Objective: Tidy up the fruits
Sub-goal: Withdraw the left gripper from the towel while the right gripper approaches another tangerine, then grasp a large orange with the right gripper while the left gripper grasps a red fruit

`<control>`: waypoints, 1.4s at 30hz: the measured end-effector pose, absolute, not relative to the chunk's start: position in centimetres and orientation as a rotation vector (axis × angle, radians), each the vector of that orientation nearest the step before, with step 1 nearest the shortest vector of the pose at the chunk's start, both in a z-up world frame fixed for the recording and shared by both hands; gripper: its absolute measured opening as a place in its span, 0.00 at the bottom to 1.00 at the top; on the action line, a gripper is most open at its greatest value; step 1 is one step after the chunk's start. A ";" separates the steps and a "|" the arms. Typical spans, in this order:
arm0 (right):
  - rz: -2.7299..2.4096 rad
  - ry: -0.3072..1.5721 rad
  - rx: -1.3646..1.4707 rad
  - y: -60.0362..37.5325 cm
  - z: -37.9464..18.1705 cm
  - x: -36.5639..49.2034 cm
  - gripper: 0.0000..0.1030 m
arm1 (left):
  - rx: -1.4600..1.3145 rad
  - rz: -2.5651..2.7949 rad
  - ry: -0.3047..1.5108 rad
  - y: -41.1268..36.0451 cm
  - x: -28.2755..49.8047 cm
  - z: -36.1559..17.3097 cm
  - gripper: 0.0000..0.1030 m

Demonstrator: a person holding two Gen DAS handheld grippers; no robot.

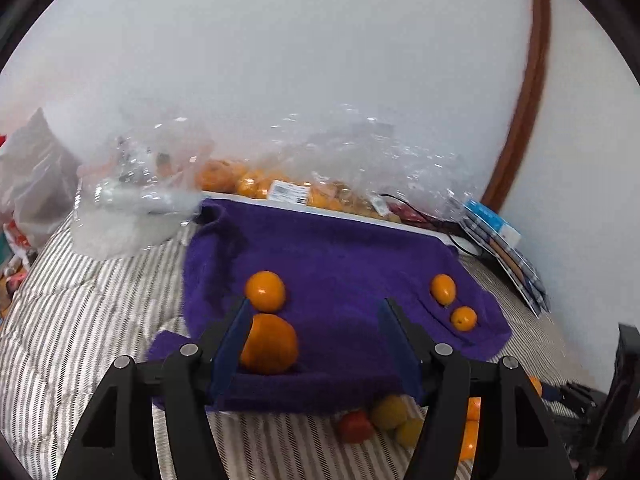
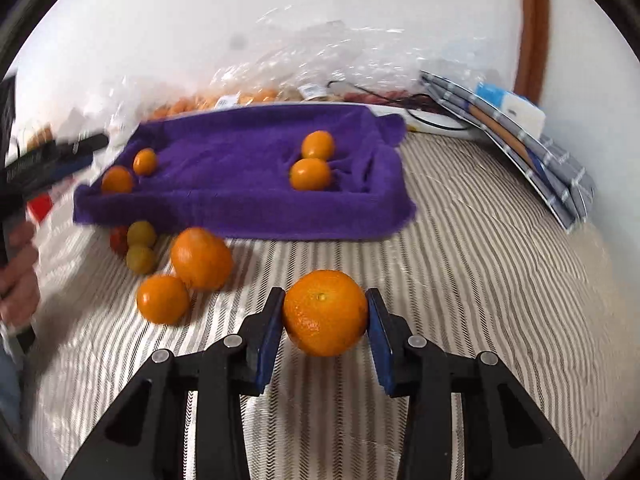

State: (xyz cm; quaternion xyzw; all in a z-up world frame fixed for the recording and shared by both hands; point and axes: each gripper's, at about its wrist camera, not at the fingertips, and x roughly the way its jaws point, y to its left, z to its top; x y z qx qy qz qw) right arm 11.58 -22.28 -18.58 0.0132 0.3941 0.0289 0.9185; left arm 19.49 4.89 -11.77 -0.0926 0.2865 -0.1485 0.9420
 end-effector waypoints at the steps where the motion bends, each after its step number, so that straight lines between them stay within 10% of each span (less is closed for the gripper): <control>1: 0.066 0.808 0.045 -22.6 -18.6 11.5 0.39 | -0.172 -0.319 0.583 4.5 19.2 -11.7 0.62; 42: 0.134 0.783 0.201 -24.3 -18.5 11.4 0.39 | -0.093 -0.381 0.874 1.9 18.2 -16.7 0.23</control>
